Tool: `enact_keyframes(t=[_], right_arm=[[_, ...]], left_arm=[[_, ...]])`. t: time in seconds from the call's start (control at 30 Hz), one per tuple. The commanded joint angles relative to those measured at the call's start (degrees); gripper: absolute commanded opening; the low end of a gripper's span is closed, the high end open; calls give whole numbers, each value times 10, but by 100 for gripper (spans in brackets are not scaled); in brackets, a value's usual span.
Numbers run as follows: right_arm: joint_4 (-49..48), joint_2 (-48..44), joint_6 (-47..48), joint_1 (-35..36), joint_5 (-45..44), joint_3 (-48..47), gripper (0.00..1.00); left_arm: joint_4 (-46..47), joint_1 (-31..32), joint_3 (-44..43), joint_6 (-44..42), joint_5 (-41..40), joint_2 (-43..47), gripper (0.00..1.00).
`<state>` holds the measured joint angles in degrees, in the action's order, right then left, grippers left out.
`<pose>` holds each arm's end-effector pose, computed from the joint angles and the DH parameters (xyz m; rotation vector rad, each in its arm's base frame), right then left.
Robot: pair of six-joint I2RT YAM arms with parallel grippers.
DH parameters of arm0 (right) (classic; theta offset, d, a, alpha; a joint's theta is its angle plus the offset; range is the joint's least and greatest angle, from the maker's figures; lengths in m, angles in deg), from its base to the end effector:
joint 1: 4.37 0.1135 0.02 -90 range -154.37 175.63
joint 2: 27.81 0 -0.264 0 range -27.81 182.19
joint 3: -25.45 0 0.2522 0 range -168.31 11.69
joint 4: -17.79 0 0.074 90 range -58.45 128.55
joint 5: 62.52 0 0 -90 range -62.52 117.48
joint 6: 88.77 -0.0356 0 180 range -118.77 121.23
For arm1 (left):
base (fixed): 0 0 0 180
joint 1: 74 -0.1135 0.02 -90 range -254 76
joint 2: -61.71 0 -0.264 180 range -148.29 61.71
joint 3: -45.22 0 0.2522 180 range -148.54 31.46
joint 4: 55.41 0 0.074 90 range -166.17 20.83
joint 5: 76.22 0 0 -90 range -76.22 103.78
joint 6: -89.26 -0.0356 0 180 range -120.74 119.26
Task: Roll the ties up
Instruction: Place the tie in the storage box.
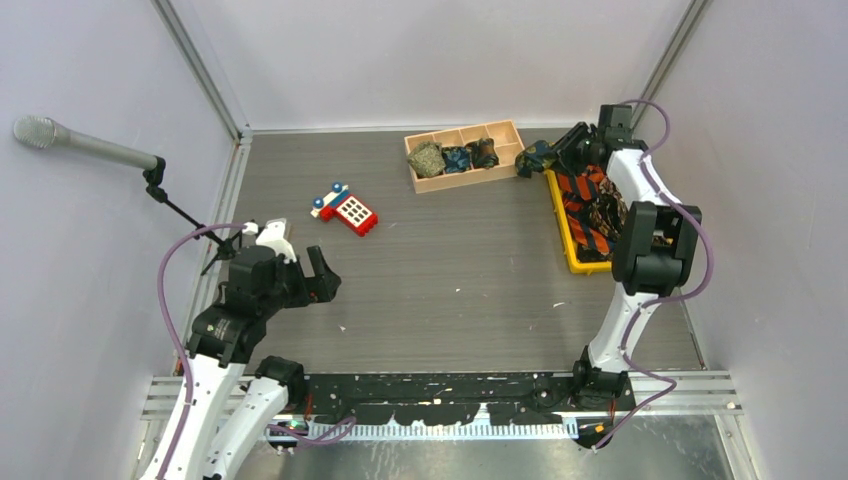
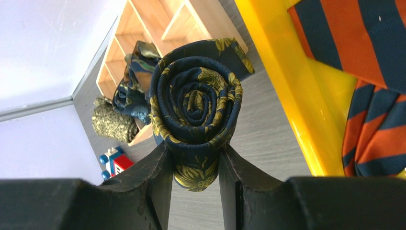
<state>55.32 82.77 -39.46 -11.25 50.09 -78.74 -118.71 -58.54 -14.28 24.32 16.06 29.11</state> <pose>0.4389 -0.0392 0.2585 0.7740 2.2575 0.7489 0.1063 -0.0309 0.3048 -0.1650 2.2342 -0.4337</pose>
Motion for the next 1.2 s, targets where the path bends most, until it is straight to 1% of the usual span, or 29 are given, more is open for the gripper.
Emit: enact_keyframes(t=[0.0, 0.33, 0.73, 1.0, 1.17], right_arm=[[14, 28, 4, 1, 0, -67, 1], [55, 115, 7, 37, -14, -178, 1], [93, 178, 23, 59, -56, -227, 0], [131, 232, 31, 65, -68, -296, 1], [143, 262, 35, 69, -73, -321, 0]], left_arm=[[26, -1, 4, -7, 9, 2, 91], [28, -1, 5, -8, 9, 2, 91], [29, -1, 5, -9, 11, 8, 91], [29, -1, 6, -9, 12, 7, 91], [29, -1, 6, -9, 11, 5, 91]])
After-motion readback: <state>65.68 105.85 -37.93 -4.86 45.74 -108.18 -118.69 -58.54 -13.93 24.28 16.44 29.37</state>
